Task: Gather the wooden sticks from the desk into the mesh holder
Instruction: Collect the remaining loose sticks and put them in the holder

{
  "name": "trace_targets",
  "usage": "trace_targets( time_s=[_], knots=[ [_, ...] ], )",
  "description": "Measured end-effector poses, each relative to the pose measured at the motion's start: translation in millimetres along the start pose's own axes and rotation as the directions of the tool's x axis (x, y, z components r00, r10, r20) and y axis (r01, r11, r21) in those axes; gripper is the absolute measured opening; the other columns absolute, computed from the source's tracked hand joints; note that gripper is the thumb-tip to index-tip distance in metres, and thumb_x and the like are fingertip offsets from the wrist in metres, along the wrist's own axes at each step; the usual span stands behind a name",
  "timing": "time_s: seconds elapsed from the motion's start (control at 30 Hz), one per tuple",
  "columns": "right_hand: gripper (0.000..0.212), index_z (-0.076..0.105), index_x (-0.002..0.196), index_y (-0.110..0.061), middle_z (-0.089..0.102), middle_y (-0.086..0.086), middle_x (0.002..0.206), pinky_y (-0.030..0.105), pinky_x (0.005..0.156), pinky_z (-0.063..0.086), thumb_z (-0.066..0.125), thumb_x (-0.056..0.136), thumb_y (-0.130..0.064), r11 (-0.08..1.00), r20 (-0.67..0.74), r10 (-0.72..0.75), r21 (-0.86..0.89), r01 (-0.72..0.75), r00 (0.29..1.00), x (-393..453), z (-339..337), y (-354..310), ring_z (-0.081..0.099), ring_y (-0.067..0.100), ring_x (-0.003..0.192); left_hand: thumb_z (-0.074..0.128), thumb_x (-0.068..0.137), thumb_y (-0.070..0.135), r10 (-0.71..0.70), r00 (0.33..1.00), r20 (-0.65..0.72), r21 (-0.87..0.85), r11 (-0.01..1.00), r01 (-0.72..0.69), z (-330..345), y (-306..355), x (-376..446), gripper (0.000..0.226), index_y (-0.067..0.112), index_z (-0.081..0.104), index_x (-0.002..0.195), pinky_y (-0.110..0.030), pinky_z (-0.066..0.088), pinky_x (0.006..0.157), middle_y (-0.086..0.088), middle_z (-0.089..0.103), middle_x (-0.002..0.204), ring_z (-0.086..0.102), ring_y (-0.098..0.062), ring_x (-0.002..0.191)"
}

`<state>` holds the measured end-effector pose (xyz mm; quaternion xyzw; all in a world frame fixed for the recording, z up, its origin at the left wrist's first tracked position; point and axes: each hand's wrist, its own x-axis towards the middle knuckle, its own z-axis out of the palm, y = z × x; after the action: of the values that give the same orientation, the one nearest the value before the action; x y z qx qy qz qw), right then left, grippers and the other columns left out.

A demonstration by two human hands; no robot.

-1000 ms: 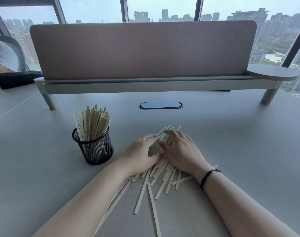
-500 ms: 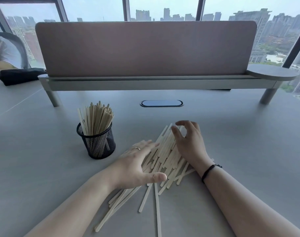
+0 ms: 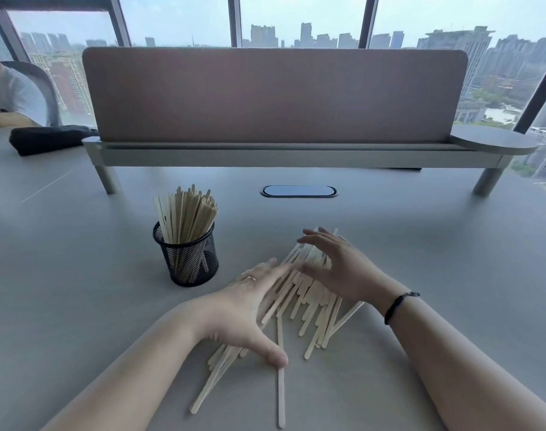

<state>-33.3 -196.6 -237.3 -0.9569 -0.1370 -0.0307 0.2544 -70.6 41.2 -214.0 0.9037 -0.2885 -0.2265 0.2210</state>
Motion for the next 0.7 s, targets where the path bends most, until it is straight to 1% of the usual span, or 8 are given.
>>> trace_targets(
  time_s=[0.1,0.23,0.33,0.43,0.5,0.57,0.6,0.7],
  knots=[
    [0.079,0.033,0.148,-0.046,0.015,-0.024,0.163,0.042,0.125,-0.002,0.035,0.080,-0.086,0.979,0.128,-0.063,-0.187,0.087,0.990,-2,5,2,-0.006,-0.001,0.151,0.085,0.068,0.041,-0.028,0.999,-0.026,-0.062,0.998,0.026,-6,-7,-2,0.121,0.060,-0.004,0.148,-0.032,0.007,0.124,0.024,-0.008,0.164,-0.009,0.003,0.149],
    [0.087,0.024,0.153,-0.044,0.008,-0.020,0.164,0.047,0.123,-0.010,0.028,0.080,-0.090,0.929,0.155,-0.207,-0.278,0.244,0.966,0,12,-8,-0.010,0.002,0.151,0.066,0.081,0.024,0.004,1.000,-0.015,0.025,1.000,-0.003,-3,-6,-3,0.109,0.050,-0.012,0.152,-0.021,-0.011,0.115,0.018,-0.011,0.165,-0.025,0.009,0.138],
    [0.088,0.021,0.154,-0.045,0.010,-0.018,0.165,0.048,0.122,-0.010,0.023,0.079,-0.090,0.938,0.195,-0.178,-0.262,0.226,0.965,2,17,-13,-0.007,0.004,0.152,0.061,0.086,0.019,0.007,1.000,-0.011,0.028,1.000,-0.007,0,-4,-3,0.101,0.044,-0.009,0.155,-0.015,-0.014,0.109,0.018,-0.010,0.165,-0.025,0.011,0.132],
    [0.080,0.029,0.150,-0.046,0.027,-0.018,0.160,0.048,0.123,-0.003,0.023,0.081,-0.088,0.952,0.143,-0.112,-0.267,0.148,0.983,2,19,-13,0.011,0.008,0.152,0.056,0.087,0.020,-0.026,0.999,-0.046,-0.033,0.999,0.025,2,-9,0,0.094,0.052,-0.003,0.152,-0.030,-0.005,0.121,0.018,0.000,0.166,-0.016,-0.011,0.151],
    [0.073,0.041,0.143,-0.044,0.041,-0.015,0.147,0.046,0.121,0.010,0.025,0.084,-0.084,0.954,0.050,-0.090,-0.284,0.100,0.995,0,21,-13,0.027,0.014,0.143,0.052,0.086,0.021,-0.019,0.994,-0.108,-0.048,0.999,0.014,5,-13,4,0.084,0.054,0.007,0.150,-0.038,0.010,0.124,0.012,0.015,0.165,0.005,-0.015,0.153],
    [0.067,0.050,0.132,-0.042,0.049,-0.011,0.132,0.042,0.115,0.021,0.024,0.086,-0.082,0.950,-0.031,-0.083,-0.303,0.070,0.996,-2,23,-15,0.039,0.018,0.130,0.050,0.084,0.020,-0.010,0.985,-0.175,-0.087,0.996,-0.006,9,-17,8,0.078,0.054,0.017,0.146,-0.036,0.033,0.115,0.011,0.031,0.158,0.042,-0.008,0.137],
    [0.065,0.053,0.127,-0.040,0.051,-0.010,0.126,0.041,0.112,0.025,0.024,0.086,-0.082,0.949,-0.062,-0.078,-0.311,0.055,0.995,-4,24,-16,0.043,0.019,0.123,0.050,0.084,0.020,-0.006,0.978,-0.207,-0.104,0.995,-0.016,10,-18,8,0.075,0.054,0.021,0.144,-0.036,0.041,0.109,0.014,0.036,0.155,0.053,-0.006,0.125],
    [0.059,0.056,0.111,-0.034,0.054,-0.007,0.113,0.042,0.107,0.031,0.028,0.085,-0.080,0.943,-0.134,-0.045,-0.334,-0.002,0.990,-4,28,-16,0.049,0.022,0.110,0.052,0.090,0.025,-0.002,0.943,-0.332,-0.019,1.000,-0.005,12,-24,10,0.065,0.047,0.027,0.145,-0.036,0.045,0.106,0.013,0.049,0.149,0.052,-0.010,0.131]
  ],
)
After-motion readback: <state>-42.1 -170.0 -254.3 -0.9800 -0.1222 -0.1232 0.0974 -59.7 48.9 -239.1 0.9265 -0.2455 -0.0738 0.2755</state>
